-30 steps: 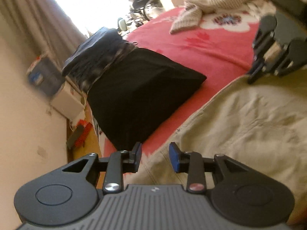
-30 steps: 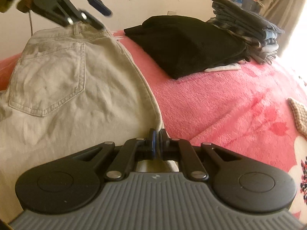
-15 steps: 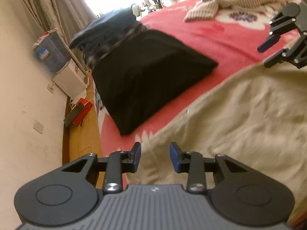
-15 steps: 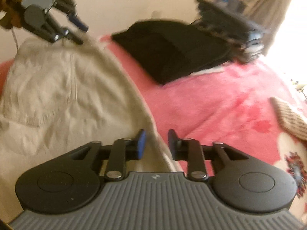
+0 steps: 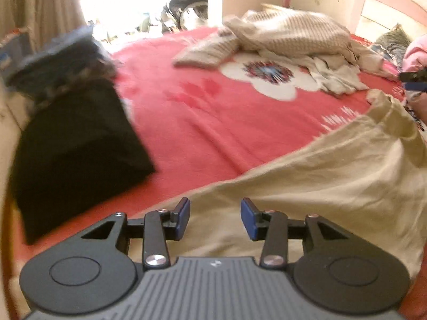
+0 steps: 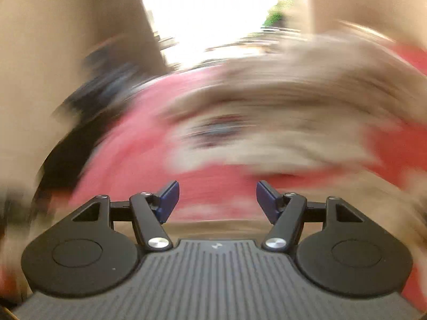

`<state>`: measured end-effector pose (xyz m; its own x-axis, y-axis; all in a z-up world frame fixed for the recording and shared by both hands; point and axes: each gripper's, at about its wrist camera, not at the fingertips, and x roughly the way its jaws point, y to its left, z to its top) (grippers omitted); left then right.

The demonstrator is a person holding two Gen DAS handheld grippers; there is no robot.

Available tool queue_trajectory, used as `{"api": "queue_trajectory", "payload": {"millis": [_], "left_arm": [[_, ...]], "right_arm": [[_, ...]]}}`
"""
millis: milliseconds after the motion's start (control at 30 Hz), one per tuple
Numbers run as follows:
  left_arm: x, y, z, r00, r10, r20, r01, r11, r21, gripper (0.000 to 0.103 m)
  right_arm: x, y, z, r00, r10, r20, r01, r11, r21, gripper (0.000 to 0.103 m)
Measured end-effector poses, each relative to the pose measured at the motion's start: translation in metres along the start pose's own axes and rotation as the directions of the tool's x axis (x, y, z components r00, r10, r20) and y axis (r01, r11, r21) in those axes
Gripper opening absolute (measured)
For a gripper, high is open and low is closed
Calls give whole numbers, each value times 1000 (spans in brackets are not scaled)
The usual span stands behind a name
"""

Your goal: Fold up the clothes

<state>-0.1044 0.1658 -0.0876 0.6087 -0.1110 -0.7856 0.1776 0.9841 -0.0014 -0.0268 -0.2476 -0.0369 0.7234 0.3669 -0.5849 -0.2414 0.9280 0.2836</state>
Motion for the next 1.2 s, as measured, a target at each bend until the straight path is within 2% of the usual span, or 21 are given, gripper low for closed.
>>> {"api": "queue_trajectory", "payload": {"millis": [33, 67, 133, 233, 300, 367, 467, 533, 600, 633, 700, 767, 833, 900, 933, 1033, 1100, 1200], "left_arm": [[8, -5, 0, 1000, -3, -11, 3, 1000, -10, 43], [13, -7, -1, 1000, -1, -19, 1, 1000, -19, 43], [24, -9, -3, 999, 12, -42, -14, 999, -48, 43], [32, -4, -4, 999, 17, -47, -22, 995, -101, 43], [30, -3, -5, 999, 22, -46, -27, 994, -109, 43], [29, -5, -6, 998, 32, -46, -37, 994, -107, 44], [30, -8, -6, 998, 45, -46, -49, 993, -103, 44], [31, -9, -7, 998, 49, -44, -54, 993, -106, 45], [32, -9, -7, 998, 52, -42, -57, 993, -107, 46], [32, -9, -7, 998, 53, -40, -57, 993, -105, 46], [32, -9, -8, 998, 52, -35, -55, 993, -103, 47], [32, -9, -9, 998, 50, -30, -53, 993, -105, 47], [32, -8, -9, 999, 47, -26, -49, 993, -109, 47], [32, -7, -10, 999, 43, -24, -45, 993, -111, 47], [31, -6, -10, 999, 41, -24, -43, 992, -115, 47], [31, -6, -10, 999, 40, -24, -43, 993, -114, 47], [31, -6, -10, 999, 39, -23, -41, 994, -105, 47], [31, -6, -10, 999, 32, -22, -34, 995, -89, 47]], "right_arm": [[-9, -32, -2, 996, -86, 9, 84, 990, 116, 64], [-17, -63, -4, 985, -171, 7, 165, 959, 231, 64], [-30, -120, -18, 961, -274, -38, 263, 859, 439, 64], [-41, -179, -40, 956, -282, -86, 268, 709, 653, 64], [-36, -200, -50, 961, -260, -99, 249, 646, 721, 64], [-26, -214, -56, 965, -239, -104, 232, 606, 761, 64], [-14, -226, -54, 969, -227, -101, 218, 585, 781, 61], [-9, -230, -52, 964, -248, -95, 228, 589, 776, 46], [-5, -231, -50, 959, -265, -102, 246, 596, 765, 36], [-4, -229, -47, 960, -262, -102, 246, 607, 755, 33], [0, -223, -38, 962, -253, -104, 250, 658, 710, 25], [9, -216, -28, 962, -246, -119, 262, 704, 660, 22], [17, -206, -23, 955, -261, -138, 292, 764, 575, 9], [11, -199, -20, 949, -297, -108, 306, 783, 542, 5], [1, -196, -18, 943, -323, -76, 310, 778, 546, 5], [-40, -189, -18, 903, -429, -1, 359, 753, 552, 4], [-60, -196, -30, 873, -487, -23, 413, 714, 565, 4], [-61, -223, -61, 855, -503, -129, 470, 645, 603, 4]]}}
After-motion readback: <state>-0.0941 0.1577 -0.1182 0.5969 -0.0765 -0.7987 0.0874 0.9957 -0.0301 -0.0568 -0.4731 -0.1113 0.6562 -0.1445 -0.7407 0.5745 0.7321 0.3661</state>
